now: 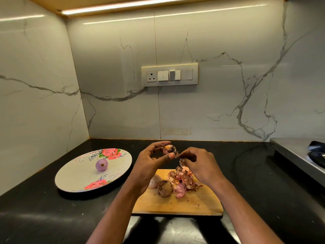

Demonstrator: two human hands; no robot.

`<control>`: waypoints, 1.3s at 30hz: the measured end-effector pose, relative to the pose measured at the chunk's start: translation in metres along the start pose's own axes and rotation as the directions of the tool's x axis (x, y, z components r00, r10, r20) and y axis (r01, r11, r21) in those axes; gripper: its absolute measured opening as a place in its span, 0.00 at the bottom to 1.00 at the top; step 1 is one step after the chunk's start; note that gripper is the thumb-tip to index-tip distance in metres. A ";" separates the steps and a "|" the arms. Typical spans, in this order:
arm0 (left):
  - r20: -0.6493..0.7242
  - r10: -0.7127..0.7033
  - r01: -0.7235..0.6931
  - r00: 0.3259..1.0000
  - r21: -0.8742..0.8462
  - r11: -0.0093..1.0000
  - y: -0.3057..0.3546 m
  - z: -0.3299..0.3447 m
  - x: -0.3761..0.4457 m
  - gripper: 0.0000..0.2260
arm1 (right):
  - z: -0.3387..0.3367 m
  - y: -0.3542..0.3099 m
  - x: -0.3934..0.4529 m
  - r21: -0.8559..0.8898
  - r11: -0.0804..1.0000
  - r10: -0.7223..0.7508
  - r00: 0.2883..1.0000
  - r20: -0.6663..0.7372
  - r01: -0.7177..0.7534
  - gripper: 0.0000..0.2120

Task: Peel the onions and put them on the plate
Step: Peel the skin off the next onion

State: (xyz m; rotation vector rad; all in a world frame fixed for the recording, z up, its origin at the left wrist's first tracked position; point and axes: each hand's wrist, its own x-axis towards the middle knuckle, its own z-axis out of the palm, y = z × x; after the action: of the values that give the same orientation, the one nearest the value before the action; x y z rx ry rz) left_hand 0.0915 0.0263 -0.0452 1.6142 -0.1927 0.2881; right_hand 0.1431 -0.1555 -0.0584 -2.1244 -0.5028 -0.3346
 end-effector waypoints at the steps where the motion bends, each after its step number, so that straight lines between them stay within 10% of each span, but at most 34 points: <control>1: -0.020 -0.004 0.004 1.000 0.008 1.000 -0.001 -0.001 0.001 0.21 | 0.000 0.001 0.000 -0.045 0.999 -0.009 1.000 0.008 0.009 0.09; 10: -0.057 0.026 -0.019 0.998 0.119 0.993 -0.004 -0.002 0.002 0.20 | -0.006 -0.019 -0.003 0.145 0.974 -0.162 0.983 -0.087 0.174 0.08; 39: 0.019 0.079 -0.081 0.997 0.255 0.964 -0.010 -0.003 0.000 0.19 | 0.008 -0.018 -0.009 -0.143 0.911 -0.411 0.886 -0.217 0.387 0.06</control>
State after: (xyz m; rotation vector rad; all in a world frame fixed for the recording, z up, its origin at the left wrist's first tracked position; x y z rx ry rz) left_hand 0.0943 0.0300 -0.0548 1.8662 -0.2352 0.3800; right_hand 0.1269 -0.1413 -0.0539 -2.0223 -0.7934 -0.8593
